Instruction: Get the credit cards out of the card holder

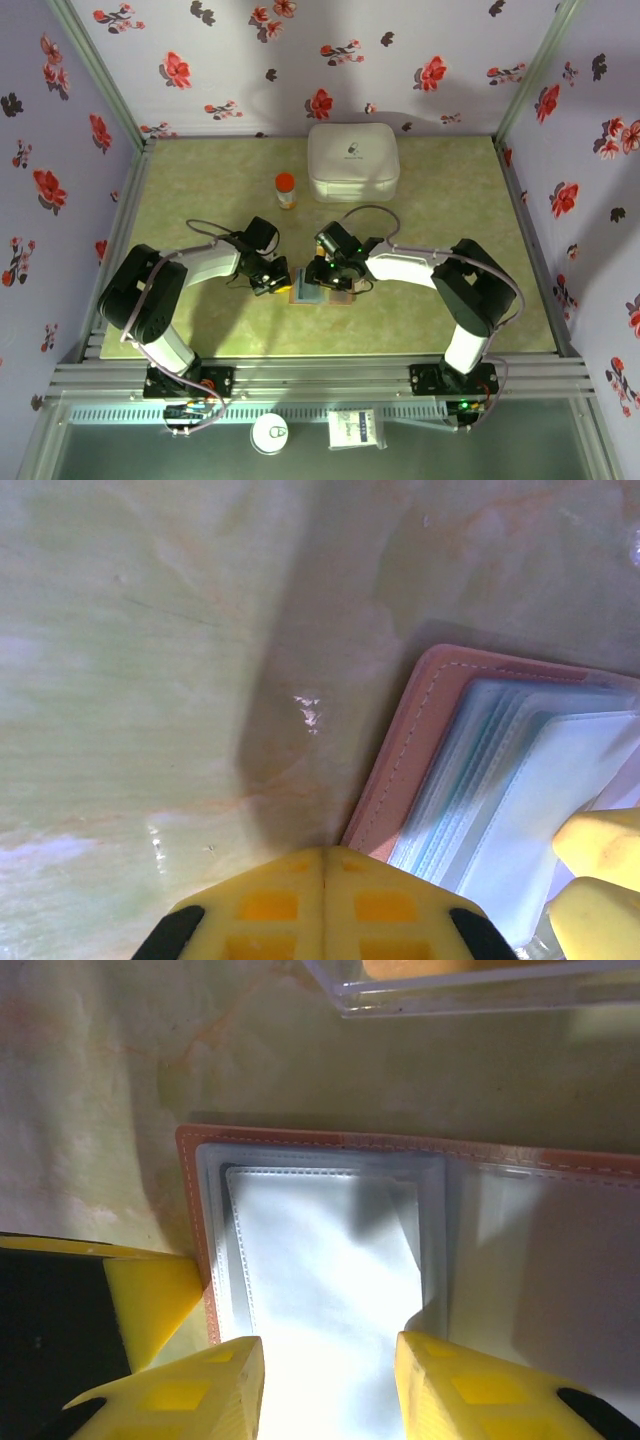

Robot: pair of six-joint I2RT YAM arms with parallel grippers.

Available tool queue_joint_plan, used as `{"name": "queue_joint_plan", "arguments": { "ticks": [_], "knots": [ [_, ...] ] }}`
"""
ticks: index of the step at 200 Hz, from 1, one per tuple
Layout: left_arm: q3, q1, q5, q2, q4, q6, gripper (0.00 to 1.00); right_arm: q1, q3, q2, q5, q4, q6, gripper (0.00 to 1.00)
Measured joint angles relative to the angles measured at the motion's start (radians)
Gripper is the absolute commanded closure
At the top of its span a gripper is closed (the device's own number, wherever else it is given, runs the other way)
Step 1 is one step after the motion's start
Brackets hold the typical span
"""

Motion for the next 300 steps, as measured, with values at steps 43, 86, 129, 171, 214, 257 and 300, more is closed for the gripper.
{"name": "queue_joint_plan", "arguments": {
  "ticks": [43, 86, 129, 171, 214, 257, 300],
  "knots": [
    [0.000, 0.000, -0.005, -0.004, -0.008, 0.004, 1.00, -0.005, -0.017, -0.010, 0.011, -0.001, -0.002, 0.65],
    [0.002, 0.000, -0.018, -0.044, -0.044, 0.003, 0.97, -0.014, -0.032, -0.026, 0.015, -0.001, -0.001, 0.68],
    [0.033, -0.012, -0.011, -0.108, -0.046, 0.000, 0.89, -0.018, -0.045, -0.026, 0.015, 0.010, -0.001, 0.69],
    [0.048, -0.061, 0.018, -0.105, -0.006, -0.028, 0.80, -0.020, -0.047, -0.026, 0.015, 0.011, -0.001, 0.70],
    [0.050, -0.087, 0.032, -0.070, 0.033, -0.057, 0.78, -0.020, -0.051, -0.026, 0.014, 0.015, -0.001, 0.70],
    [0.050, -0.092, 0.053, -0.040, 0.082, -0.080, 0.82, -0.020, -0.056, -0.026, 0.014, 0.019, -0.001, 0.70],
    [0.050, -0.099, 0.067, -0.013, 0.125, -0.100, 0.86, -0.020, -0.059, -0.026, 0.014, 0.019, -0.001, 0.70]
  ]
}}
